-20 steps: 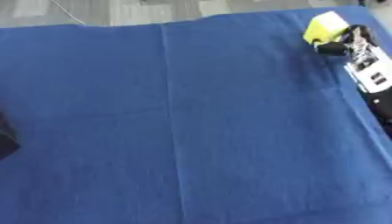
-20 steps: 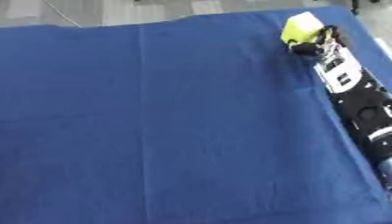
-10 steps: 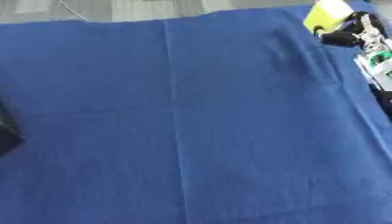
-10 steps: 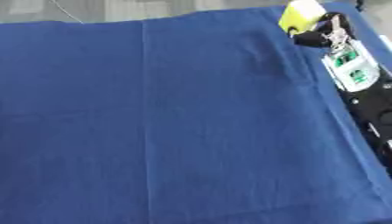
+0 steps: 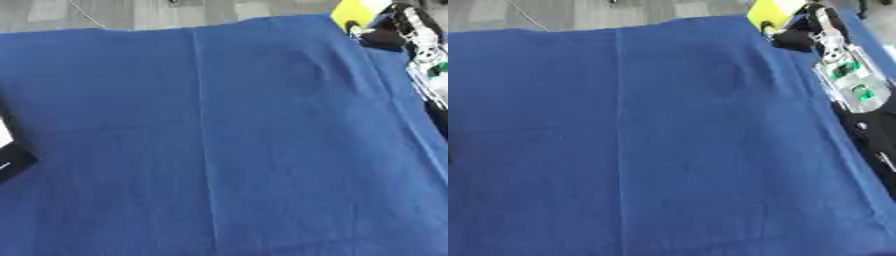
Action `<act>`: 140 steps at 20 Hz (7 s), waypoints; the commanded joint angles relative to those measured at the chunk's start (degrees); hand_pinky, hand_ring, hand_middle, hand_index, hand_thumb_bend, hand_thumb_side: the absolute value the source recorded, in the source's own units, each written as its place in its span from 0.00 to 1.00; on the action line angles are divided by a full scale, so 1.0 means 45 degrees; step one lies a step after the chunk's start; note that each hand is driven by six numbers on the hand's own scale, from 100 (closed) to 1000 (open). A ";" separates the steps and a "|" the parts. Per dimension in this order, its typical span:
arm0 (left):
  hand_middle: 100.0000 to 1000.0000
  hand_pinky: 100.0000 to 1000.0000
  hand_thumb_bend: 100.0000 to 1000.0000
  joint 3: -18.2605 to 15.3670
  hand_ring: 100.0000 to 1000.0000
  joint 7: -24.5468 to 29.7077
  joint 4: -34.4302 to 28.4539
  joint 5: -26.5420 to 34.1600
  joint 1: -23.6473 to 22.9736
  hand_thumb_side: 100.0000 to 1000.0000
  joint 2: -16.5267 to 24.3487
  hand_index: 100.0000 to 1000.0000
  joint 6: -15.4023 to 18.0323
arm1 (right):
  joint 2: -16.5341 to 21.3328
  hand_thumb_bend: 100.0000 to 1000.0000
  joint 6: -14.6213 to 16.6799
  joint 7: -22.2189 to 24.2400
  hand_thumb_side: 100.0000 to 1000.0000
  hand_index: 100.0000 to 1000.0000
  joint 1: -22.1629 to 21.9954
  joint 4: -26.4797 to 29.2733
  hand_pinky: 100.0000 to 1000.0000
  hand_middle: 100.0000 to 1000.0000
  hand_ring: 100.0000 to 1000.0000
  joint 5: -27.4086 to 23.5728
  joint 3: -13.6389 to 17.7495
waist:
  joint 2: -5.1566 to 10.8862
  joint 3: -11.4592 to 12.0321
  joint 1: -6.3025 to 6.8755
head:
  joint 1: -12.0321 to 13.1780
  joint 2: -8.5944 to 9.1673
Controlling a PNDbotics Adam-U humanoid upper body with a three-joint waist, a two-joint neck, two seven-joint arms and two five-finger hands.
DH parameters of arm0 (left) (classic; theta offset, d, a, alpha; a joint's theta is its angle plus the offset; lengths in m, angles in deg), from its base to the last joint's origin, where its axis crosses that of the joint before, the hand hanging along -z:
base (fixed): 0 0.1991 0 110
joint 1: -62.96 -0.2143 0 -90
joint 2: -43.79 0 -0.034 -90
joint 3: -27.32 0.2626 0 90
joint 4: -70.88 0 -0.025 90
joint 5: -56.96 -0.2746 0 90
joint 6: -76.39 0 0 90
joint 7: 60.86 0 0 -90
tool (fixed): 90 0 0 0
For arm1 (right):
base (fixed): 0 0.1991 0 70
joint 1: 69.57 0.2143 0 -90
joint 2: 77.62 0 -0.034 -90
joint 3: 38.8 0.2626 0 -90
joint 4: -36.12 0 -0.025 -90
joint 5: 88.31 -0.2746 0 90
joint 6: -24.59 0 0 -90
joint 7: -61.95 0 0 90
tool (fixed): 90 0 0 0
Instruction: Pick up the objects with one hand, pass them to the other hand, and then place them into the box on the other side of the table.
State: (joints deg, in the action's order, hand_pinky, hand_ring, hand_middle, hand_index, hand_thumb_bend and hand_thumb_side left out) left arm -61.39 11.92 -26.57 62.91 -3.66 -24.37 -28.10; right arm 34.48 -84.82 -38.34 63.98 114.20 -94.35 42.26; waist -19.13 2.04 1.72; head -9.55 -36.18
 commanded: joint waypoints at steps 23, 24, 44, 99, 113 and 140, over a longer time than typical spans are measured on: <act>0.60 0.68 0.49 0.1025 0.62 0.1651 -0.3268 -0.0620 0.0500 0.43 0.1214 0.72 -0.0279 | -0.2193 0.00 0.0179 0.1475 0.25 0.52 -0.0566 0.2679 0.69 0.45 0.70 -0.0216 -0.1660 | 0.1334 0.0114 0.0246 | 0.0641 -0.0729; 0.60 0.68 0.49 0.1118 0.62 0.1810 -0.3474 -0.0670 0.0538 0.43 0.1304 0.72 -0.0334 | -0.2348 0.00 0.0241 0.1473 0.25 0.52 -0.0599 0.2605 0.69 0.45 0.70 -0.0126 -0.1680 | 0.1359 0.0111 0.0251 | 0.0654 -0.0736; 0.65 0.69 0.52 0.4362 0.66 0.6184 -0.3809 -0.0992 0.3808 0.43 0.4703 0.74 0.1503 | -0.3625 0.00 0.1208 0.1911 0.22 0.52 -0.0927 0.2282 0.69 0.44 0.69 0.0760 -0.2312 | 0.1525 -0.0015 0.0444 | 0.0783 -0.0952; 0.71 0.73 0.45 0.6859 0.71 0.9994 0.0203 -0.4803 0.7751 0.46 -0.0898 0.77 -0.0944 | -0.4559 0.00 0.2675 0.2951 0.13 0.52 -0.0693 0.3922 0.68 0.45 0.69 0.2673 -0.4176 | 0.1632 0.0082 0.0334 | 0.0742 -0.1219; 0.70 0.73 0.44 0.6276 0.71 0.9433 0.1619 -0.3714 0.7192 0.27 -0.0796 0.78 0.0179 | -0.4537 0.00 0.2426 0.3012 0.13 0.52 -0.0591 0.4532 0.66 0.45 0.69 0.2190 -0.4301 | 0.1562 0.0024 0.0360 | 0.0697 -0.1235; 0.68 0.72 0.73 0.6191 0.71 1.0715 0.2334 -0.2683 0.6578 0.31 -0.0707 0.82 0.2661 | -0.4744 0.00 0.1294 0.2771 0.13 0.52 -0.0289 0.5529 0.64 0.45 0.68 0.2029 -0.4455 | 0.1498 -0.0014 0.0335 | 0.0644 -0.1132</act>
State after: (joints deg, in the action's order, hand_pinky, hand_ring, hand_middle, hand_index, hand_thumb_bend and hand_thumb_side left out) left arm -33.33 60.67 -14.33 51.56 25.21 -29.41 -16.38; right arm 13.19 -78.34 -25.59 61.55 137.50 -85.51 21.86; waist -13.06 1.97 3.28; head -6.64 -42.06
